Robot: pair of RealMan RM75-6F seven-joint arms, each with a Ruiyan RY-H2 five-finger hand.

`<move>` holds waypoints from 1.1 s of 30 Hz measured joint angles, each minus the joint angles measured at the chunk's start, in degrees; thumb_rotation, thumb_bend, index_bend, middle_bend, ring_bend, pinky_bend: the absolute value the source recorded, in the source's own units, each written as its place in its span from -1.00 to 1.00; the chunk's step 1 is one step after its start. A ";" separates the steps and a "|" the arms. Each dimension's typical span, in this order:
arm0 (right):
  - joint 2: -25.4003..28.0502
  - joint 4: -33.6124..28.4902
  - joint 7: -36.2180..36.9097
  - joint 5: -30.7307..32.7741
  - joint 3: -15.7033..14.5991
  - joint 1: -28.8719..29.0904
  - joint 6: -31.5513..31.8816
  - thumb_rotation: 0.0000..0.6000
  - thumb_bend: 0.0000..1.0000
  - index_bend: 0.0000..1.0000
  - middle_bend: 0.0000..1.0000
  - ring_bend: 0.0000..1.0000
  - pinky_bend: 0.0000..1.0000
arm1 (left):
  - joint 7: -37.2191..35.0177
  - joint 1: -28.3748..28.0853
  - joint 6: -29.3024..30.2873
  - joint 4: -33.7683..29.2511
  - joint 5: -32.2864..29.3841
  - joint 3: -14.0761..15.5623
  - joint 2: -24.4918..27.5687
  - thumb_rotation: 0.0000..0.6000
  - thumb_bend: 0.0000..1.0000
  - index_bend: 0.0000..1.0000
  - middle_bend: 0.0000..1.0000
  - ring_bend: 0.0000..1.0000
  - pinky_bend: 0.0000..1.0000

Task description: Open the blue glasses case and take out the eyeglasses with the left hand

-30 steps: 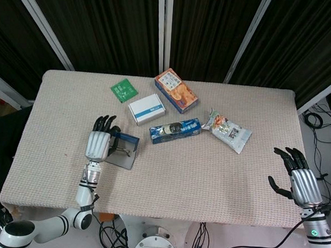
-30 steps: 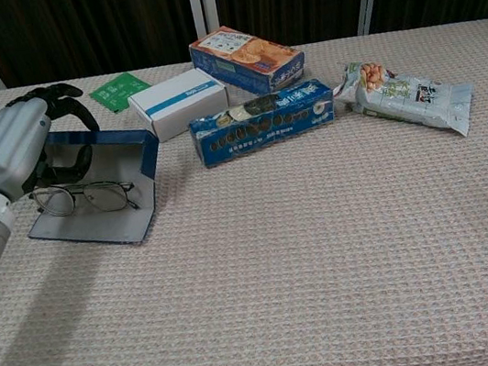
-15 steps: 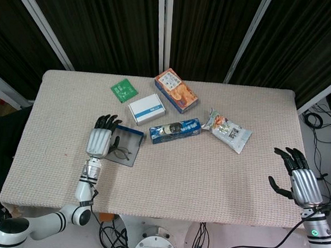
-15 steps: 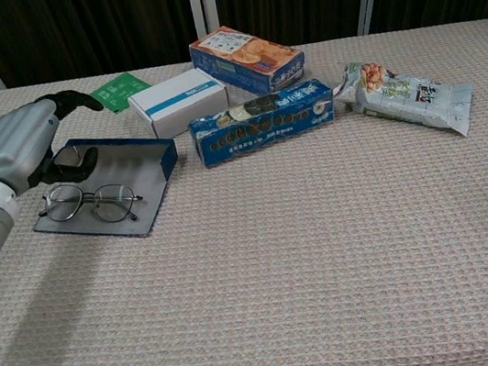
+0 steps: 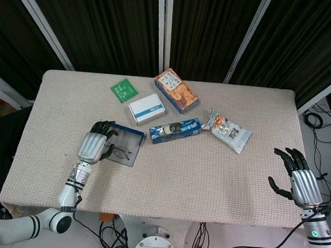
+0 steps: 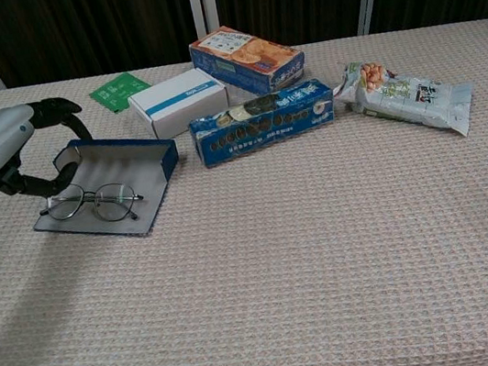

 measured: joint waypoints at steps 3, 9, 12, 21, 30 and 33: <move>-0.12 0.07 -0.02 -0.06 -0.02 0.09 -0.11 1.00 -0.40 -0.73 -0.57 -0.86 -0.78 | 3.00 0.14 -2.19 -2.83 0.17 1.82 1.87 1.00 -0.23 -0.14 -0.79 -0.82 -0.77; 0.14 -0.31 -0.25 -0.18 0.08 0.16 0.04 1.00 -0.41 -0.73 -0.56 -0.86 -0.78 | 5.80 -0.67 -4.12 -2.40 -1.63 1.19 0.44 1.00 -0.23 -0.11 -0.77 -0.82 -0.77; 0.22 -0.40 -0.27 -0.09 0.04 0.11 0.01 1.00 -0.41 -0.73 -0.57 -0.86 -0.78 | 6.63 -1.13 -4.42 -0.96 -2.42 0.62 -0.71 1.00 -0.23 -0.10 -0.77 -0.82 -0.77; 0.07 0.04 0.14 0.18 0.01 0.01 -0.08 1.00 -0.41 -0.73 -0.57 -0.86 -0.78 | 7.62 -1.65 -5.22 1.34 -4.68 -0.37 -2.47 1.00 -0.23 -0.10 -0.76 -0.82 -0.77; 0.14 0.16 0.22 0.28 0.03 0.04 -0.22 1.00 -0.41 -0.73 -0.57 -0.86 -0.78 | 8.34 -2.27 -5.53 3.32 -5.55 -0.92 -3.82 1.00 -0.23 -0.13 -0.76 -0.82 -0.77; 0.14 0.23 0.35 0.32 0.01 -0.04 -0.14 1.00 -0.41 -0.73 -0.57 -0.86 -0.78 | 8.47 -2.33 -5.24 4.04 -5.64 -1.09 -4.15 1.00 -0.23 -0.13 -0.76 -0.82 -0.77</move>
